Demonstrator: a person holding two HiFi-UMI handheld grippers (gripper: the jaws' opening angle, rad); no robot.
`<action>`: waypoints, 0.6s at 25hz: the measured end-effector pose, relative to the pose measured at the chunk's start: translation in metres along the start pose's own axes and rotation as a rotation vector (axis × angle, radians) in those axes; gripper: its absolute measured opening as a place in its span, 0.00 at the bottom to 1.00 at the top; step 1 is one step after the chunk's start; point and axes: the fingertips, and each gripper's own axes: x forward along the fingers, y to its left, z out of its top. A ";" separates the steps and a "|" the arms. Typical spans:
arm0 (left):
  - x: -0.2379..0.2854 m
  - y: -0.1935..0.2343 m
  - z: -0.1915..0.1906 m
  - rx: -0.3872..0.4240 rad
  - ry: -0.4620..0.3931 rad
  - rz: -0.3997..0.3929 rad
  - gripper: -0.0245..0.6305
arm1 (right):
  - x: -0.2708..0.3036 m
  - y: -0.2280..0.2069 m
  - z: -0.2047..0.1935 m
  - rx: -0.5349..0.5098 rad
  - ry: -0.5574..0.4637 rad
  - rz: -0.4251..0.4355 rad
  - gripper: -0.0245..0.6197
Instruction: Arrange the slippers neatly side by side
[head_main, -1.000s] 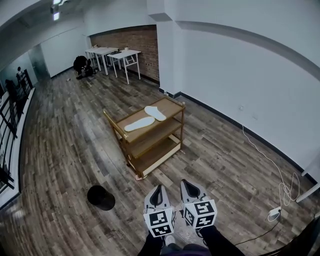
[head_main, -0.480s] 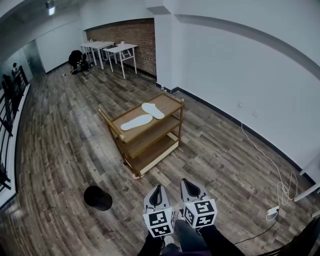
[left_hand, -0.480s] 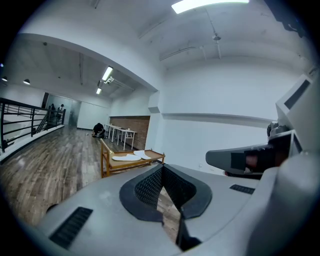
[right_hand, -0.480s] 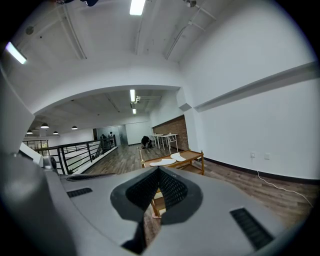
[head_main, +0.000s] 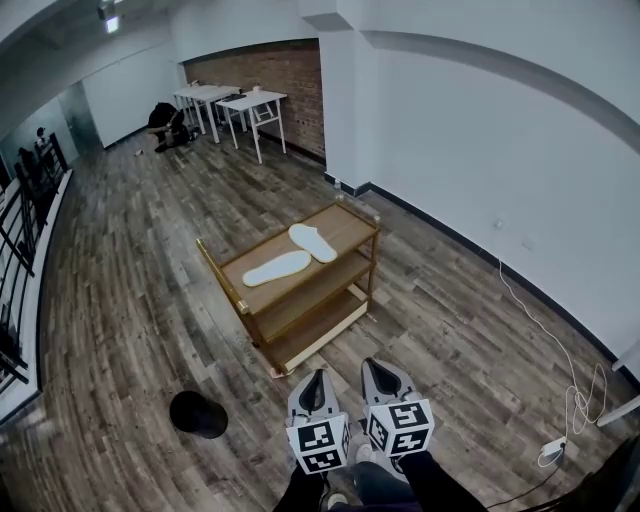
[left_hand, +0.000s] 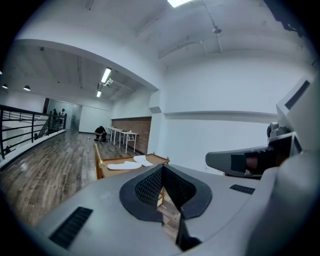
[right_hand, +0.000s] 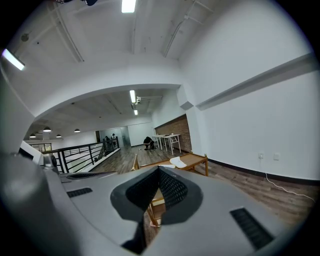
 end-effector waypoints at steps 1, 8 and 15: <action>0.011 -0.002 0.004 0.003 -0.002 -0.001 0.04 | 0.008 -0.008 0.004 0.000 -0.002 0.000 0.04; 0.072 -0.015 0.016 0.008 0.009 0.010 0.04 | 0.050 -0.055 0.026 0.000 0.000 0.005 0.04; 0.114 -0.029 0.025 0.003 -0.002 0.021 0.04 | 0.075 -0.091 0.039 -0.002 -0.010 0.011 0.04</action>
